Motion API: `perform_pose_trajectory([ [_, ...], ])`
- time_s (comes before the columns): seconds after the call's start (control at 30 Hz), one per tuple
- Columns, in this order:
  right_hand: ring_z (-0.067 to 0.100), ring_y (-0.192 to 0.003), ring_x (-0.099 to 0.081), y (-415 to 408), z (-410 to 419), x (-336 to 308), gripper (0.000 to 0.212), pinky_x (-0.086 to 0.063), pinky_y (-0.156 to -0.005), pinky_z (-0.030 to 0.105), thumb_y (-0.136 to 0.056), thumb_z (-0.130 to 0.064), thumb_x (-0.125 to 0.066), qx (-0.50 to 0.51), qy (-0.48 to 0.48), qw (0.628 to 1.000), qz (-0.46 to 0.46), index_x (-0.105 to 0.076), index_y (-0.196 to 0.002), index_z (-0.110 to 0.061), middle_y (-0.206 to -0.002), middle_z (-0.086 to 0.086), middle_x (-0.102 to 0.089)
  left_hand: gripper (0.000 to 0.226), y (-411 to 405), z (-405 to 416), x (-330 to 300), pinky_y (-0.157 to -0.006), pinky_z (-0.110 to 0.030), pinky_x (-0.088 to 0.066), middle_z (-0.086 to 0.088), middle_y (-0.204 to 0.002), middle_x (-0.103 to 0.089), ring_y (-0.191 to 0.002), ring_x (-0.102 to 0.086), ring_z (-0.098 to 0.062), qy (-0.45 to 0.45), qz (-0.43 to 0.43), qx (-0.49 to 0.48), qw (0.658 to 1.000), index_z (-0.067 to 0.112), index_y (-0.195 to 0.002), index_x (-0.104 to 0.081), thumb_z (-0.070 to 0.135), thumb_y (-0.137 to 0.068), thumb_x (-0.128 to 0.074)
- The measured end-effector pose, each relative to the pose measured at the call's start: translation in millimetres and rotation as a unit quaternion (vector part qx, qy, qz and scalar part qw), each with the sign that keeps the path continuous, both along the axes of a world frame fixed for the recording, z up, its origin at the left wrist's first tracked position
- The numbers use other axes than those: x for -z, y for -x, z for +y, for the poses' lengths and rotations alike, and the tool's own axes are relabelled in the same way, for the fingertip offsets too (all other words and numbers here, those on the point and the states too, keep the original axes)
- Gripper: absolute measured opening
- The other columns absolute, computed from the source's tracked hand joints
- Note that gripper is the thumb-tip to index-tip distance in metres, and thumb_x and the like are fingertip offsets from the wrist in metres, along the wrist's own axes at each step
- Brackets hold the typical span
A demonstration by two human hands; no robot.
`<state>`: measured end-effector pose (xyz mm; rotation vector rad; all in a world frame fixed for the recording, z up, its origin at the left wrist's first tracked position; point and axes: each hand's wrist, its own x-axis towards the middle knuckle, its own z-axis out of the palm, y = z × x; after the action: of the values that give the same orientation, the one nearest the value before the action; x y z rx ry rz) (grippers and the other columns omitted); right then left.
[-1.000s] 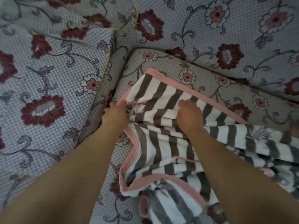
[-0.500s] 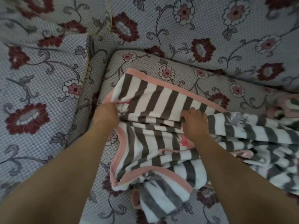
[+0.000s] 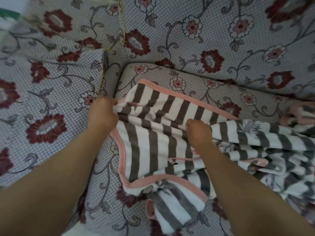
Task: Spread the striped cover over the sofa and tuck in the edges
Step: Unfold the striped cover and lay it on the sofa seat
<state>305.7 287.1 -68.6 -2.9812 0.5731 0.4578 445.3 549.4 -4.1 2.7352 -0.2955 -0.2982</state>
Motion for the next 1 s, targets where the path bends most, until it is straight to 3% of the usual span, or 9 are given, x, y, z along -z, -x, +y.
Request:
perform_pose_trajectory([
  [0.1, 0.029, -0.099, -0.055, 10, 2, -2, 0.017, -0.042, -0.076, 0.037, -0.095, -0.018, -0.045, -0.032, 0.010, 0.999, 0.031, -0.060, -0.101, -0.015, -0.102, 0.008, -0.062, 0.045, 8, 4, -10, -0.092, -0.045, -0.044, -0.025, -0.119, -0.055, -0.108, -0.054, -0.042, -0.005, 0.000, 0.012, 1.000, 0.001, -0.120, -0.062, -0.005, -0.076, -0.057],
  [0.3, 0.031, -0.116, -0.046, 6, 6, 15, 0.038, -0.036, -0.098, 0.043, -0.086, -0.025, -0.058, 0.063, 0.067, 0.995, 0.037, -0.050, -0.122, -0.018, -0.124, 0.010, -0.052, 0.051, 16, 13, -16, -0.084, -0.044, -0.045, -0.025, -0.111, -0.056, -0.099, -0.055, -0.043, -0.020, -0.026, 0.048, 0.998, 0.001, -0.117, -0.064, -0.010, -0.068, -0.057],
  [0.43, 0.032, -0.114, -0.046, 0, 1, 18, 0.039, -0.036, -0.095, 0.044, -0.084, -0.019, -0.059, 0.069, 0.098, 0.993, -0.022, -0.048, -0.122, -0.018, -0.122, 0.012, -0.051, 0.051, 23, 12, -18, -0.082, -0.043, -0.045, -0.023, -0.108, -0.056, -0.097, -0.056, -0.042, -0.030, -0.039, 0.038, 0.998, 0.004, -0.118, -0.064, -0.009, -0.070, -0.056],
  [0.5, 0.029, -0.110, -0.051, -3, -3, 17, 0.029, -0.036, -0.095, 0.041, -0.086, -0.016, -0.054, 0.034, 0.096, 0.995, 0.011, -0.056, -0.114, -0.021, -0.113, 0.007, -0.059, 0.051, 27, 11, -17, -0.082, -0.042, -0.045, -0.023, -0.107, -0.056, -0.097, -0.056, -0.042, -0.031, -0.049, 0.037, 0.998, 0.005, -0.118, -0.064, -0.009, -0.069, -0.057],
  [0.67, 0.034, -0.098, -0.057, 15, -17, -7, 0.015, -0.043, -0.086, 0.041, -0.085, -0.004, -0.048, -0.006, -0.026, 0.999, -0.021, -0.059, -0.093, -0.012, -0.099, 0.012, -0.062, 0.052, 50, 5, -26, -0.080, -0.046, -0.047, -0.024, -0.104, -0.056, -0.094, -0.056, -0.043, -0.039, -0.053, 0.047, 0.997, 0.004, -0.117, -0.065, -0.010, -0.068, -0.059],
  [0.77, 0.032, -0.112, -0.052, 30, -17, -20, 0.022, -0.042, -0.093, 0.042, -0.091, -0.015, -0.047, -0.069, -0.054, 0.996, 0.020, -0.065, -0.105, -0.014, -0.121, 0.010, -0.056, 0.050, 65, 5, -35, -0.077, -0.045, -0.047, -0.024, -0.102, -0.057, -0.092, -0.057, -0.043, -0.047, -0.056, 0.047, 0.996, 0.005, -0.115, -0.067, -0.009, -0.068, -0.060],
  [0.87, 0.026, -0.140, -0.027, 34, -21, -22, 0.031, -0.024, -0.112, 0.046, -0.096, -0.023, -0.042, -0.085, -0.085, 0.990, 0.069, -0.062, -0.119, -0.021, -0.153, 0.001, -0.030, 0.047, 75, 3, -49, -0.077, -0.047, -0.050, -0.023, -0.102, -0.059, -0.090, -0.058, -0.044, -0.022, -0.071, 0.040, 0.996, 0.002, -0.113, -0.068, -0.011, -0.068, -0.059],
  [0.93, 0.024, -0.145, -0.015, 32, -21, -20, 0.033, -0.015, -0.116, 0.050, -0.097, -0.024, -0.040, -0.086, -0.086, 0.988, 0.096, -0.059, -0.124, -0.022, -0.158, -0.003, -0.019, 0.048, 78, 4, -58, -0.075, -0.048, -0.050, -0.023, -0.101, -0.059, -0.087, -0.058, -0.044, -0.021, -0.087, 0.037, 0.995, 0.002, -0.112, -0.068, -0.012, -0.067, -0.058],
  [1.0, 0.025, -0.141, -0.022, 27, -19, -15, 0.036, -0.016, -0.114, 0.051, -0.097, -0.024, -0.039, -0.089, -0.068, 0.988, 0.109, -0.054, -0.129, -0.019, -0.154, 0.000, -0.027, 0.048, 82, 9, -65, -0.073, -0.049, -0.051, -0.023, -0.099, -0.058, -0.085, -0.059, -0.044, -0.021, -0.111, 0.034, 0.993, 0.001, -0.112, -0.068, -0.012, -0.067, -0.058],
])
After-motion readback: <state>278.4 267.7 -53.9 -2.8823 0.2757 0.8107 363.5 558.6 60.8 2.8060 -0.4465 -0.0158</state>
